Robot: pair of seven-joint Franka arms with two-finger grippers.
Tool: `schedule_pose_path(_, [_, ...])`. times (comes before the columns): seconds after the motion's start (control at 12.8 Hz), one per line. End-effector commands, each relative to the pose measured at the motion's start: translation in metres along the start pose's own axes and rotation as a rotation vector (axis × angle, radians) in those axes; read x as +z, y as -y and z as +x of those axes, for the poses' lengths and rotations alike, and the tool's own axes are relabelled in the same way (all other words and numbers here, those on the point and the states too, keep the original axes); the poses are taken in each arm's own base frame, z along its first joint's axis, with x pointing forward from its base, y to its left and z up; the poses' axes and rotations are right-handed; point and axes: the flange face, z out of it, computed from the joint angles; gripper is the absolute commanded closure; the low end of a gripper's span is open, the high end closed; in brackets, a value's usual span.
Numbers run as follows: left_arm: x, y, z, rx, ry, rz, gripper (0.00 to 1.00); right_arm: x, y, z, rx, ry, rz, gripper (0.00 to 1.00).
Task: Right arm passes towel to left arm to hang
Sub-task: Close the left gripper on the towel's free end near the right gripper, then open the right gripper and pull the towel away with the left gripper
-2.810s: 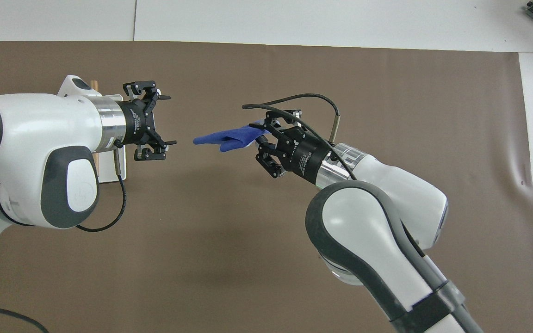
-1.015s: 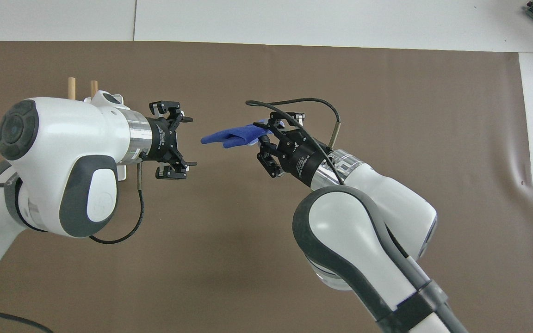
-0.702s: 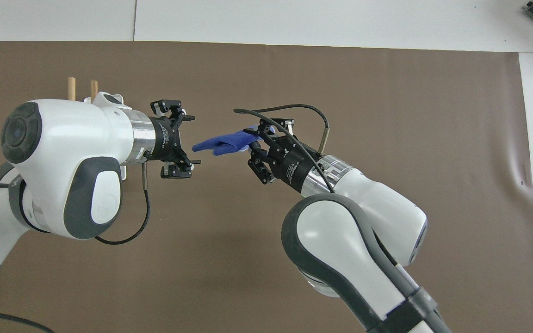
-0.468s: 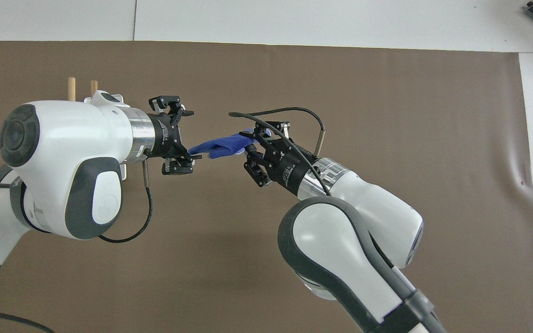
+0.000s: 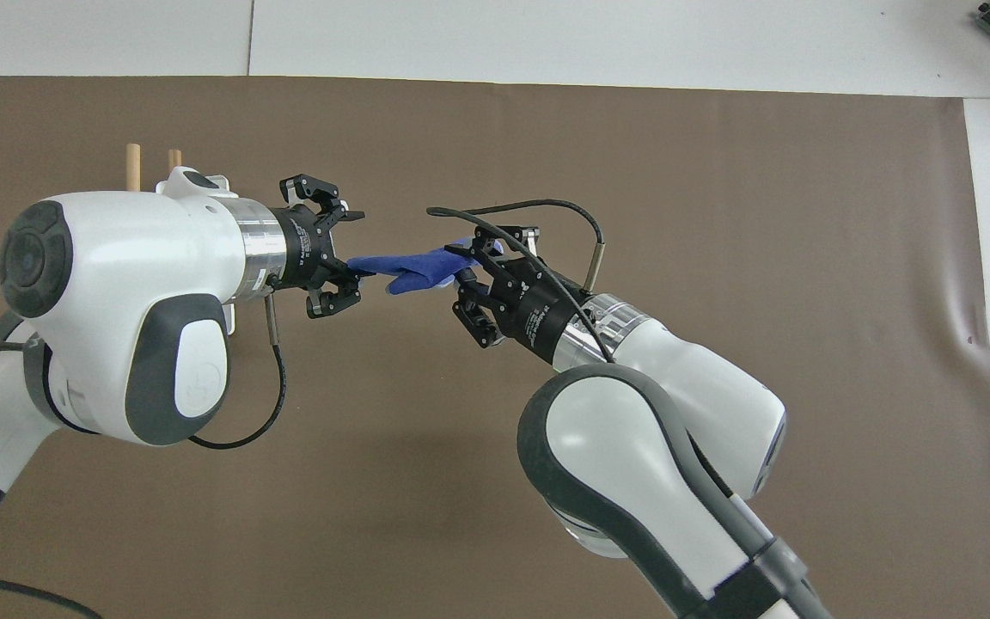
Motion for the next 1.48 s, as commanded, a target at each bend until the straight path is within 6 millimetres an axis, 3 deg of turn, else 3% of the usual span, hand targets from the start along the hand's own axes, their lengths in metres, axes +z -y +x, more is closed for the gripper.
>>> schedule_pose_path(0.0, [0.001, 0.001, 0.004, -0.010, 0.003, -0.030, 0.88, -0.002, 0.002, -0.003, 0.013, -0.005, 0.024, 1.00])
schedule_pose_path(0.08, [0.001, 0.000, 0.004, -0.004, 0.005, -0.036, 1.00, -0.002, 0.001, -0.002, 0.014, -0.005, 0.024, 1.00])
schedule_pose_path(0.55, [-0.003, -0.006, 0.005, 0.084, 0.011, -0.072, 1.00, -0.003, 0.000, -0.001, 0.013, -0.007, 0.023, 1.00])
schedule_pose_path(0.62, [-0.005, -0.009, 0.006, 0.128, 0.013, -0.082, 1.00, -0.002, 0.000, -0.001, 0.011, -0.009, 0.022, 0.87])
schedule_pose_path(0.7, [-0.005, -0.013, 0.008, 0.149, 0.015, -0.092, 1.00, -0.003, 0.001, 0.000, 0.006, -0.017, 0.029, 0.34])
schedule_pose_path(0.78, [-0.009, -0.023, 0.010, 0.174, 0.022, -0.117, 1.00, -0.005, 0.001, 0.004, -0.047, -0.046, 0.046, 0.00])
schedule_pose_path(1.01, [-0.029, -0.051, 0.027, 0.311, 0.011, -0.174, 1.00, -0.007, 0.000, 0.018, -0.299, -0.086, 0.039, 0.00])
schedule_pose_path(1.17, [-0.034, -0.056, 0.031, 0.384, 0.000, -0.187, 1.00, -0.012, 0.004, 0.031, -0.459, -0.112, 0.032, 0.00])
schedule_pose_path(1.4, [-0.045, -0.058, 0.026, 0.669, -0.087, -0.194, 1.00, -0.016, 0.004, 0.056, -0.743, -0.154, -0.002, 0.00])
